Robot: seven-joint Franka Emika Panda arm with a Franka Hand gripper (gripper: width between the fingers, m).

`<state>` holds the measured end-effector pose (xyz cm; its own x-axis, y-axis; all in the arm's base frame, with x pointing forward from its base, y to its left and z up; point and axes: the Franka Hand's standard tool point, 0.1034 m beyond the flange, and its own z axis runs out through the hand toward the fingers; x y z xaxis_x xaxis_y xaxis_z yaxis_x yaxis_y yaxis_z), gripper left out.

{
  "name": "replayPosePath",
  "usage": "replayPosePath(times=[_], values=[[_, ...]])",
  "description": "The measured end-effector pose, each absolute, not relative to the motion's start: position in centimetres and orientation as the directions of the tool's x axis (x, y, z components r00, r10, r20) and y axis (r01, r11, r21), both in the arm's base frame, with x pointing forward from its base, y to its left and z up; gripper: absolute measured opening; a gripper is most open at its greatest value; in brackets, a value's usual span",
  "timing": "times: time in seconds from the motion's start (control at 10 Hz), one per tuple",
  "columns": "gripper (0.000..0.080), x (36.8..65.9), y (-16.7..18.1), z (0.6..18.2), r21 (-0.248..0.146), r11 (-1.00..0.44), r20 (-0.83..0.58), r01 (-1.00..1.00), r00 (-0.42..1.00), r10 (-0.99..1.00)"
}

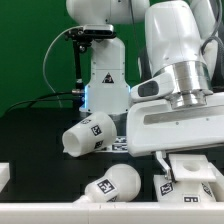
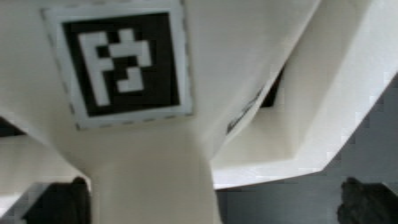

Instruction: Assemble lamp

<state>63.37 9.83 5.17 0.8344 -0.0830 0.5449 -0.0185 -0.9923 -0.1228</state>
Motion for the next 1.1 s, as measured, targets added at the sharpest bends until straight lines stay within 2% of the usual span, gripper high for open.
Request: replayPosePath(times=[0.3,0.4,0.5,0.7,1.1], values=[[0.0698,62.2,11.4,4.1,-0.136,-0.986,0.514,-0.094,0.844,-0.151],[0.0698,62.2,11.3,4.2,-0.111,-0.988,0.517,-0.111,0.842,-0.153],[0.0699,62.3,11.0,4.3,-0.091,-0.990,0.517,-0.104,0.845,-0.136],[0.0699,62.7,10.2,4.8,-0.088,-0.990,0.520,-0.109,0.843,-0.139],[0.0699,62.9,7.9,4.5,-0.081,-0.988,0.519,-0.134,0.840,-0.157]])
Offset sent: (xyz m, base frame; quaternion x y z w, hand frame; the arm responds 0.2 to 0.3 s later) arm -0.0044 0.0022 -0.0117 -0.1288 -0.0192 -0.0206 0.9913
